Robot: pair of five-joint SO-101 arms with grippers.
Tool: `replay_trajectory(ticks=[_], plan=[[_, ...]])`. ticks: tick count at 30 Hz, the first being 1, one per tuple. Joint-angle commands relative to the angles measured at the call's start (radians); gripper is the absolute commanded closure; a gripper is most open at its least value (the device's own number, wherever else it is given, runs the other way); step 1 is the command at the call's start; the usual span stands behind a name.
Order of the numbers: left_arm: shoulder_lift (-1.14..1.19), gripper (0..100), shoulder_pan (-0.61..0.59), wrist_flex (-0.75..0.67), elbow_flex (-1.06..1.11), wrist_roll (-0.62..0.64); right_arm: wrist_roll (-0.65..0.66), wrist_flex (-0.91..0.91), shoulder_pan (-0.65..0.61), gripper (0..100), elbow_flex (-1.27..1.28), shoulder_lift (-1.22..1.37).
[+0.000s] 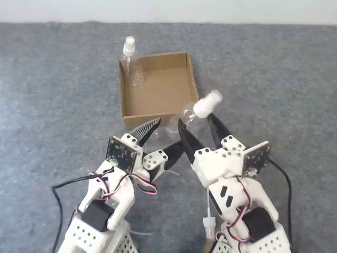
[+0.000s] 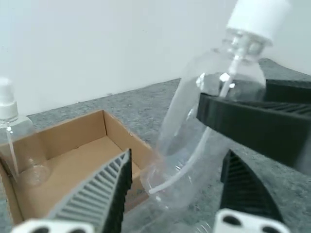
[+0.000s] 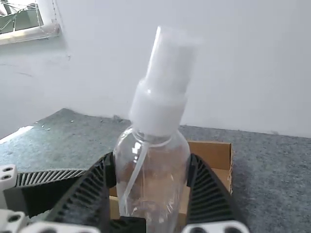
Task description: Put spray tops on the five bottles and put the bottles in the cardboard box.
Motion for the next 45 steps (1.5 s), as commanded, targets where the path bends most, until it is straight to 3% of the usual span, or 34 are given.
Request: replay_trajectory(ticks=[1, 13, 18, 24, 36, 45], plan=[[-0.005, 73, -0.035, -0.048, -0.018, -0.005, -0.009, 0.021, -0.012, 99.2, -0.071, -0.019], [-0.012, 73, -0.040, -0.034, -0.024, -0.005, -0.005, 0.022, 0.001, 99.2, -0.068, -0.019], [-0.012, 73, -0.041, 0.060, -0.090, -0.046, -0.009, -0.007, 0.076, 99.2, -0.049, -0.019], [-0.012, 73, -0.043, 0.074, -0.099, -0.048, -0.009, -0.108, 0.145, 99.2, 0.017, -0.019], [-0.012, 73, -0.278, 0.031, -0.133, -0.031, -0.003, -0.183, 0.179, 99.2, 0.107, -0.018], [-0.012, 73, -0.503, -0.041, -0.131, 0.160, -0.002, -0.151, 0.179, 99.2, 0.115, -0.008]])
